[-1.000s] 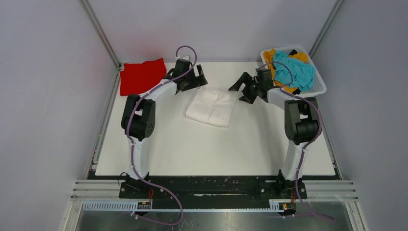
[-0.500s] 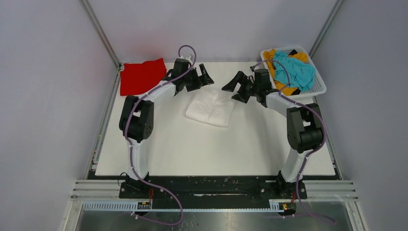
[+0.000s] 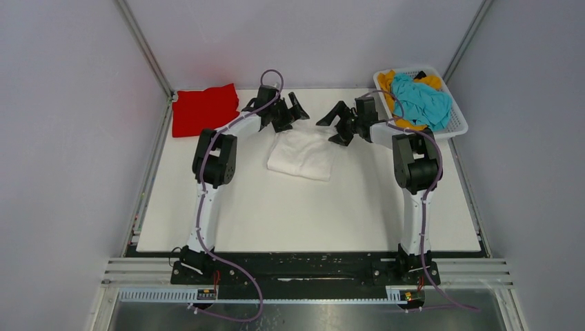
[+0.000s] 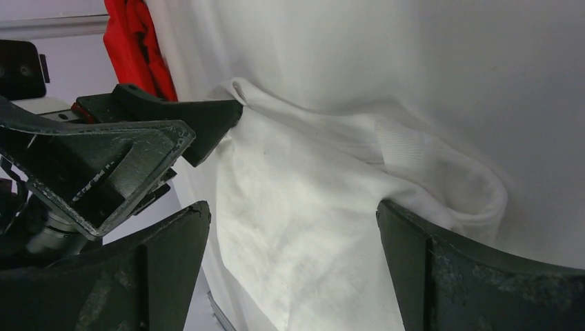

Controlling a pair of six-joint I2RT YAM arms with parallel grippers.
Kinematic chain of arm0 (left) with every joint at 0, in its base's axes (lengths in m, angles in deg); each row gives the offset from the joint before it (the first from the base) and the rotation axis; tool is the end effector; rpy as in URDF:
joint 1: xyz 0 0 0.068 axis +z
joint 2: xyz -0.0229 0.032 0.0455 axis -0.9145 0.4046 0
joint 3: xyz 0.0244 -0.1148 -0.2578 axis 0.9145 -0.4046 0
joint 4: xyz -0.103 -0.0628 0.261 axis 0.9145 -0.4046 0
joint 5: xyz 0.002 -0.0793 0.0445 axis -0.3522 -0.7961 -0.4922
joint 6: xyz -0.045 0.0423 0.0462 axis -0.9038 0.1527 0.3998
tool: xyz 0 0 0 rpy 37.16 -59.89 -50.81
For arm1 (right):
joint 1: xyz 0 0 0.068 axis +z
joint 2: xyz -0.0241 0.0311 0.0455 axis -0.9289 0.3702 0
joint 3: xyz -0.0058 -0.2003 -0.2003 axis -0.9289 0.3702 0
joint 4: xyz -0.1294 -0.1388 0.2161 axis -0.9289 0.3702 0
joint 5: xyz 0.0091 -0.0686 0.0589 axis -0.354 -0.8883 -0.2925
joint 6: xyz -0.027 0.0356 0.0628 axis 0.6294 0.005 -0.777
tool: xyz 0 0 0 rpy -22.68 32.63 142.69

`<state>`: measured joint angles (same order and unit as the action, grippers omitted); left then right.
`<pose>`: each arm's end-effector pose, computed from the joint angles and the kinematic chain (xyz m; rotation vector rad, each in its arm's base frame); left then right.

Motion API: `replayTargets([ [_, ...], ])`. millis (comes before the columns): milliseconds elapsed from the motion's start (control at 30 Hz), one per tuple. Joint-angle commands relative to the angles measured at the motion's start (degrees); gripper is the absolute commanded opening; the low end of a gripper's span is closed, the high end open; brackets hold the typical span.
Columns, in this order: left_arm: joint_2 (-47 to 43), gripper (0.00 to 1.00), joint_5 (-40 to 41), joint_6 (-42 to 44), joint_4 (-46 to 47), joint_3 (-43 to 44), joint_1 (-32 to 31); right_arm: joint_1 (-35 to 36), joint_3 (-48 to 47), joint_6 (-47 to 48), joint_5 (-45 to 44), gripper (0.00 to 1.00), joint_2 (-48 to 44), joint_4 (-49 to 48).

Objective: Fold and stack the t-shirts
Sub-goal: Fold the long partially folded tshirt into a neat square

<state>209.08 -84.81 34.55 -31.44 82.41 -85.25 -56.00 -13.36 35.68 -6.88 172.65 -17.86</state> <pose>0.5609 -0.2206 0.1320 -0.2576 2.3710 -0.9827 0.5125 0.1439 0.1224 0.4706 2.2830 1.1428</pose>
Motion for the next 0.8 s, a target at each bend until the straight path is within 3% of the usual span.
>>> replayTargets([
  [0,-2.2,0.99,1.1,-0.6,-5.1,-7.3,0.9,-0.3,-0.7,0.2,-2.0,0.99,1.2,6.2],
  [200,-16.6,0.99,2.5,-0.7,2.9,-28.8,0.7,0.0,9.7,0.8,-1.0,1.00,-5.6,3.8],
  [400,-27.9,0.99,3.9,-0.7,8.3,-43.4,-1.6,1.4,21.2,2.7,0.8,0.99,-14.5,0.8],
  [667,-39.5,0.99,8.4,1.2,5.9,-44.3,-3.4,1.4,21.8,6.1,-0.7,0.99,-27.8,2.9],
  [767,-45.3,0.99,12.8,3.4,0.5,-45.4,-5.1,1.4,23.7,7.8,-3.7,0.99,-34.1,4.5],
])
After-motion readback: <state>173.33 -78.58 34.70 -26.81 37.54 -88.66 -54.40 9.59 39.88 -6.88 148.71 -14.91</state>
